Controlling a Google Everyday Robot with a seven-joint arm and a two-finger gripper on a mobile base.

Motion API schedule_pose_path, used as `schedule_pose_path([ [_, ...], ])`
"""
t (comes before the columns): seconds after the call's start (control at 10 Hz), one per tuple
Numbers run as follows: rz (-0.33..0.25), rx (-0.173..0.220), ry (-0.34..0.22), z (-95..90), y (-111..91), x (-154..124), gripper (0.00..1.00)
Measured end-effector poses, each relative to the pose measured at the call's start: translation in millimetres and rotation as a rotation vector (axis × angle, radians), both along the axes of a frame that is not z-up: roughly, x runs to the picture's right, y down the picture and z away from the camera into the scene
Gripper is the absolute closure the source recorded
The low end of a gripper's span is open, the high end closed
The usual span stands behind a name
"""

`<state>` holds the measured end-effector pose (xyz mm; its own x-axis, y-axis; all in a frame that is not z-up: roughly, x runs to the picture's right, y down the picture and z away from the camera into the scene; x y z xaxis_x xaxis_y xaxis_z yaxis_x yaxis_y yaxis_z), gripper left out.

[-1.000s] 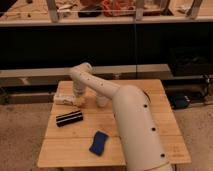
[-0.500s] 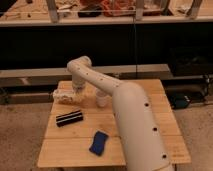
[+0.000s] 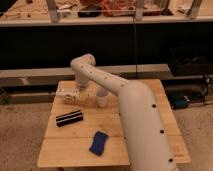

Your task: Place the bottle in the ceramic bowl

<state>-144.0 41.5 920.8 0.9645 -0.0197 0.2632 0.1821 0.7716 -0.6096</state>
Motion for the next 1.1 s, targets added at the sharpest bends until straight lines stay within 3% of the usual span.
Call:
schedule_pose_path([
  [0.1,0.001,0.0,0.001,-0.7,-1,1,0.75],
  [0.4,0.013,0.001,0.015,-5.1,-8,23,0.86],
  [0.6,0.023,-0.001,0.023,-9.5,-12,36,0.83],
  [0.8,0.042,-0.002,0.037,-12.3,-16,52,0.97],
  [1.1,0.081,-0.008,0.07,-18.7,-21,103,1.0],
])
